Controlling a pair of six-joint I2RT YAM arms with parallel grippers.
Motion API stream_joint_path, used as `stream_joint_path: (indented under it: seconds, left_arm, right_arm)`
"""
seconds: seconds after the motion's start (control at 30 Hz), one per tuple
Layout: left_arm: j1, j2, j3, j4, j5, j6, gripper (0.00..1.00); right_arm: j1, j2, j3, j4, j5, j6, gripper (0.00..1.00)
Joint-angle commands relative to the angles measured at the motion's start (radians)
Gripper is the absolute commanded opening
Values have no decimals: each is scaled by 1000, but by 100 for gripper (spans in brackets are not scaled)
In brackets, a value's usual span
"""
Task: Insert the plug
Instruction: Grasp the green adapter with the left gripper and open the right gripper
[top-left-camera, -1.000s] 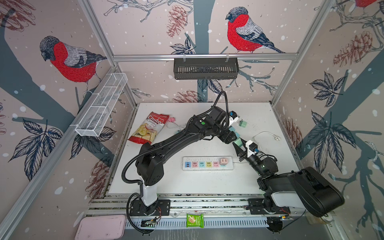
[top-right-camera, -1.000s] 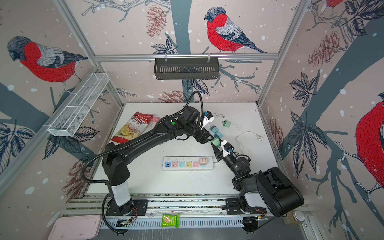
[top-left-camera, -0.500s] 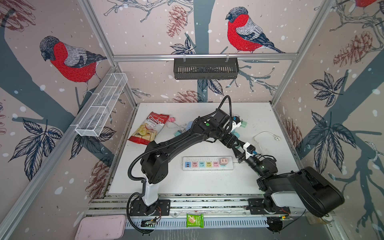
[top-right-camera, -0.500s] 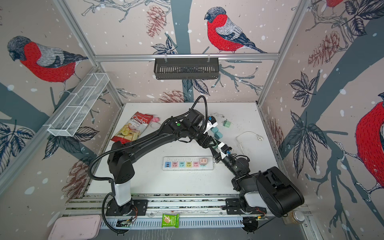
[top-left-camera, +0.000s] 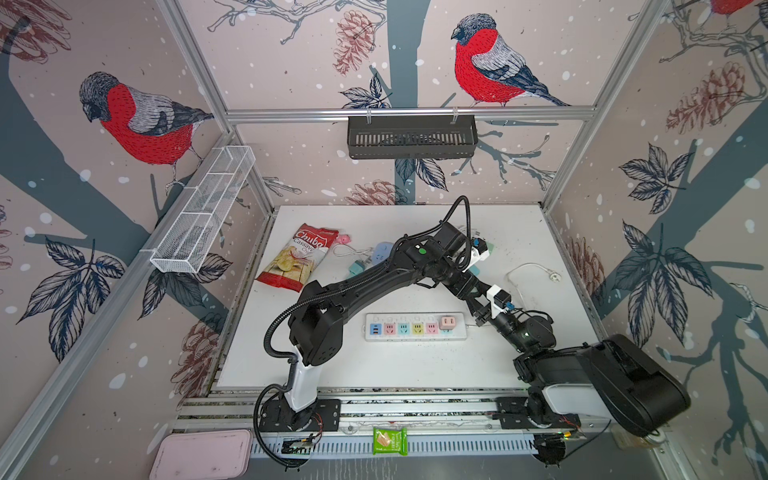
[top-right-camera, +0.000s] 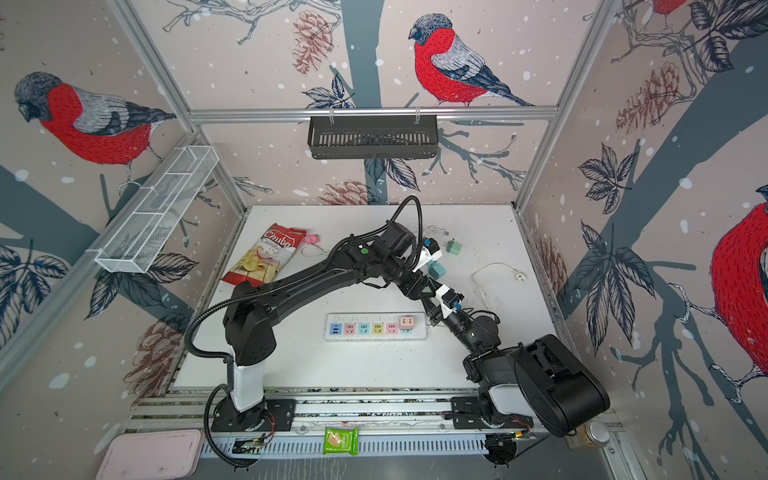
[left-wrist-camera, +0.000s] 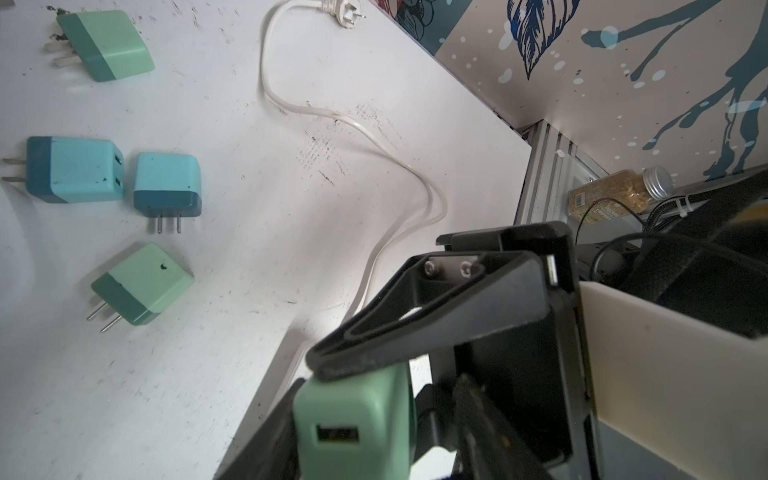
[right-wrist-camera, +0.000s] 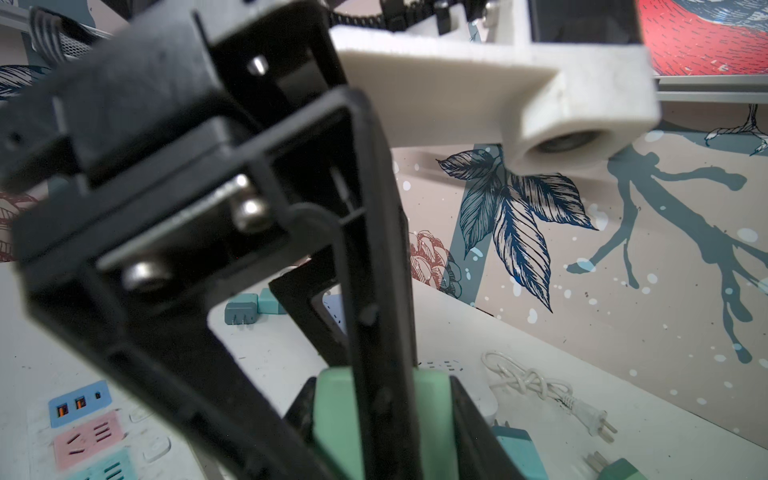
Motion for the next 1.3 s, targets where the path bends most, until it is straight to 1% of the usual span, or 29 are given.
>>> stream_joint_path:
  seconds: [0.0,0.07,0.13,0.23,0.3,0.33,0.43,0.47,0.5,0.53,0.57,0.6,0.77,0.9,1.0,1.13,1.27]
  left_arm:
    - [0,9,15,-37,32,11,51]
    - [0,9,16,-38,35,11,47]
    - [0,11,16,-39,42,12,41]
    - [0,17,16,-37,59,12,28]
    - [0,22,21,-41,64,14,17]
    - [0,24,24,-43,67,14,15]
    - [0,22,26,-46,66,20,5]
    - [0,19,25,-44,67,23,3]
    - [1,13,24,-42,63,26,0]
    - [0,6,22,-38,58,29,0]
    - [0,-4,18,-35,46,33,0]
    - [1,-16,15,-31,30,40,0]
    - [22,-101,-29,14,-58,57,0]
    - [87,-196,-98,96,-91,42,0]
    - [134,-262,-129,124,-185,48,0]
    - [158,-334,-172,150,-261,134,0]
    - [158,-390,-242,192,-295,251,0]
  right_arm:
    - [4,-6,-142,255,-5,-8,3]
    - [3,-5,-142,254,-3,-8,3]
    - [3,-4,-141,251,-3,-8,4]
    - [4,-5,-140,250,-3,-6,6]
    - [5,-7,-138,242,-4,-5,12]
    - [5,-8,-137,237,0,-4,18]
    - [5,-12,-137,229,24,5,44]
    - [4,-15,-137,227,37,9,49]
    - [5,-16,-139,225,50,11,57]
    - [4,-16,-138,225,62,15,62]
    - [4,-18,-140,224,72,19,72]
    - [3,-19,-138,224,80,21,100]
    - [2,-21,-139,213,110,29,100]
    - [-1,-28,-142,214,136,45,100]
    - [-12,-40,-147,214,163,67,100]
    - [-36,-62,-159,222,248,138,100]
    - [-89,-83,-177,233,354,266,100]
